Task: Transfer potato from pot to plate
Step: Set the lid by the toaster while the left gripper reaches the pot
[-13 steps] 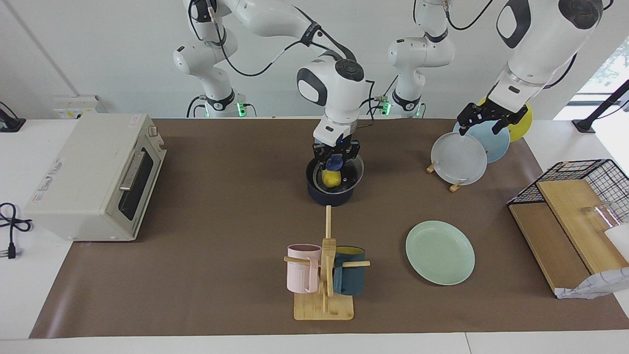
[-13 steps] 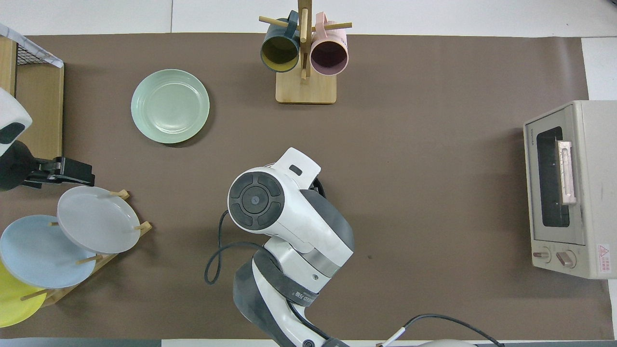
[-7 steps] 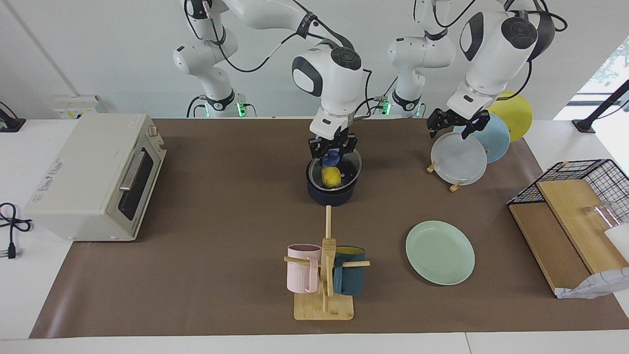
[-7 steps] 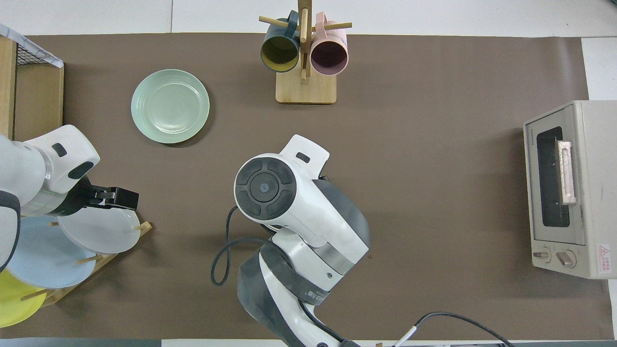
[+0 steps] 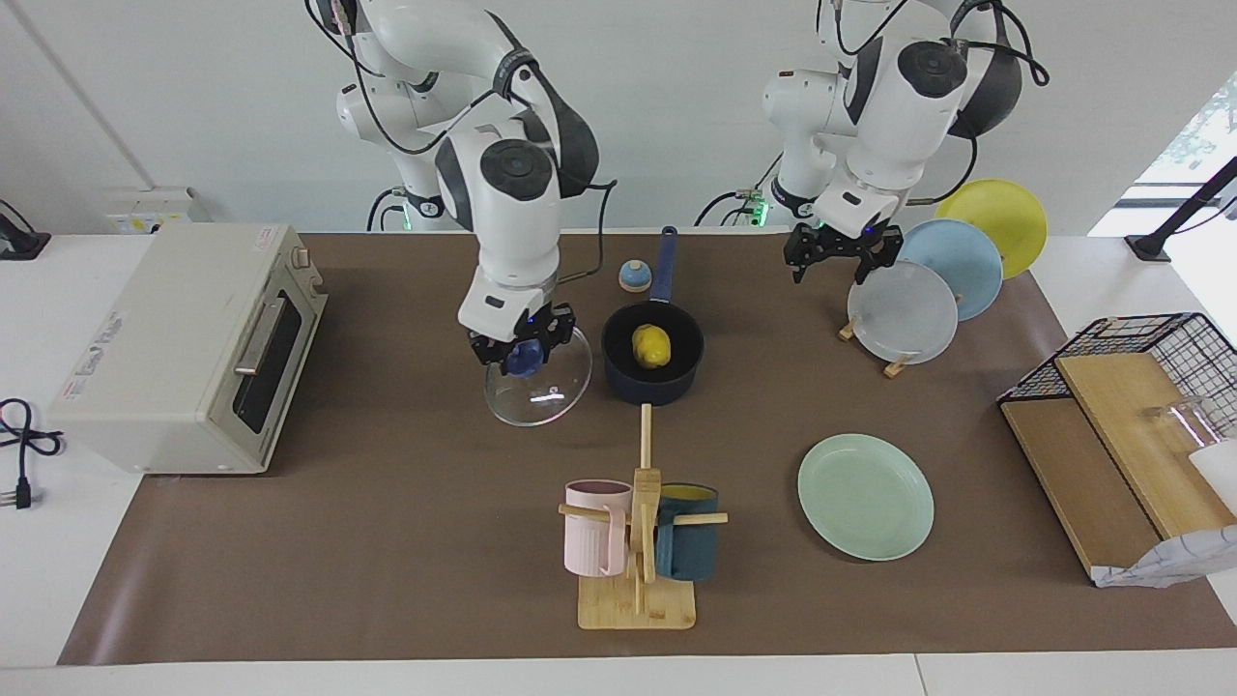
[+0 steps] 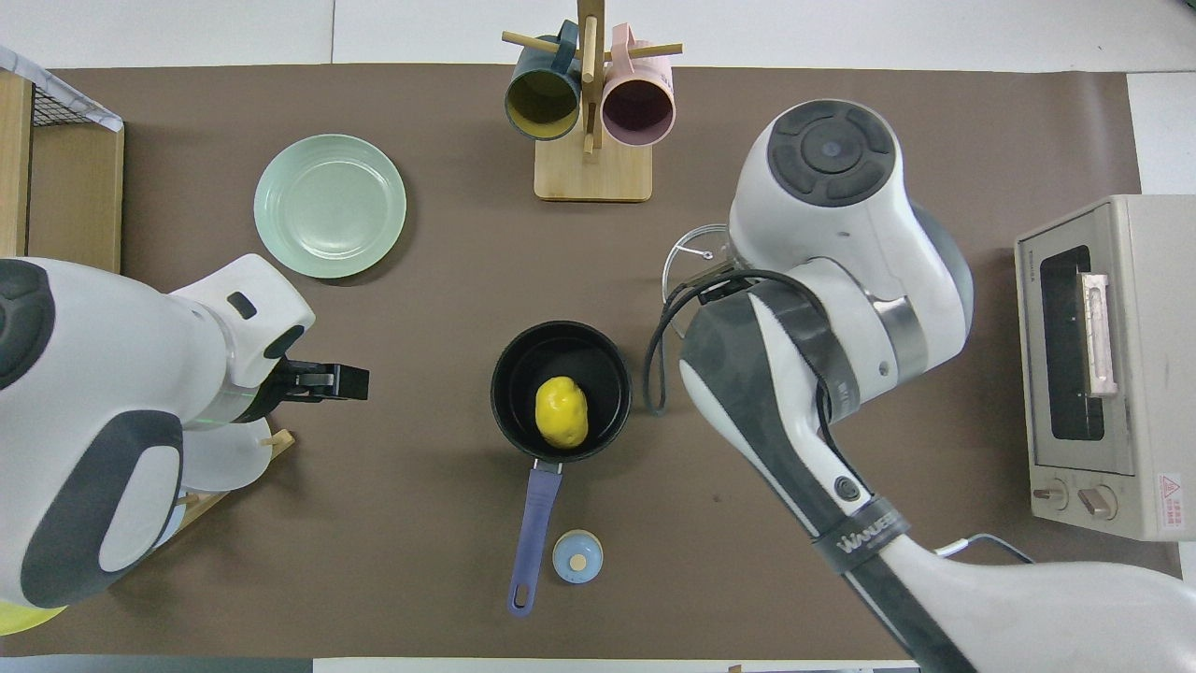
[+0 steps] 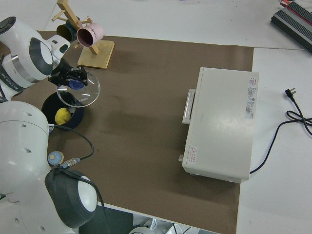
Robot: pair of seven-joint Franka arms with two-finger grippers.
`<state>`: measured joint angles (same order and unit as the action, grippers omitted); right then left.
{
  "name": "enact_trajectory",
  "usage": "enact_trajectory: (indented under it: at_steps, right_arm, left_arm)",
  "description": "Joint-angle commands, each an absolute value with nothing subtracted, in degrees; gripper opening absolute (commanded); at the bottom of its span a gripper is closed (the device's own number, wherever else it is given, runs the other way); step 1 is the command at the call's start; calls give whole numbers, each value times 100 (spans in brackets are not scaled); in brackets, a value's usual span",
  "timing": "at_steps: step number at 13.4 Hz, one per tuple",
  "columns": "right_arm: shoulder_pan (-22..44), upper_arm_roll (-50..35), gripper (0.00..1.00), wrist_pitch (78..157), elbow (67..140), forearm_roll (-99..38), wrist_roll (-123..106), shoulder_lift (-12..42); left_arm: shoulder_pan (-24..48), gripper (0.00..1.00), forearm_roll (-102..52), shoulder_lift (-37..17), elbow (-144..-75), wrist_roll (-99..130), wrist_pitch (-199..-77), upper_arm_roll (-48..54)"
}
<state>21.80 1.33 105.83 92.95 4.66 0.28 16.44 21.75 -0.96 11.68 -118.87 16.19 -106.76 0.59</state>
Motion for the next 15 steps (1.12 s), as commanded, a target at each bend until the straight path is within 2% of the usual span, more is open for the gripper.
enact_trajectory:
  at_steps: [1, 4, 8, 13, 15]
  right_arm:
    - [1356, 35, 40, 11238, 10183, 579, -1121, 1293]
    - [1169, 35, 41, 12005, 11134, 1500, -1318, 985]
    - [844, 44, 40, 13041, 11855, 1879, -1512, 906]
    - [606, 35, 40, 13342, 11936, 2057, -1503, 1107]
    - [615, 35, 40, 13674, 11935, 2616, -1503, 1230]
  left_arm:
    - [2837, 100, -141, 1310, -12015, 2379, -10924, -18]
    - [3452, 100, -158, 1240, -11988, 3196, -11161, -18]
    - [3928, 100, -229, 617, -11567, 4339, -11390, -18]
    - [4157, 100, -220, -210, -11496, 4913, -12075, -26]
    - [4166, 100, -220, -491, -11496, 4966, -12348, -26]
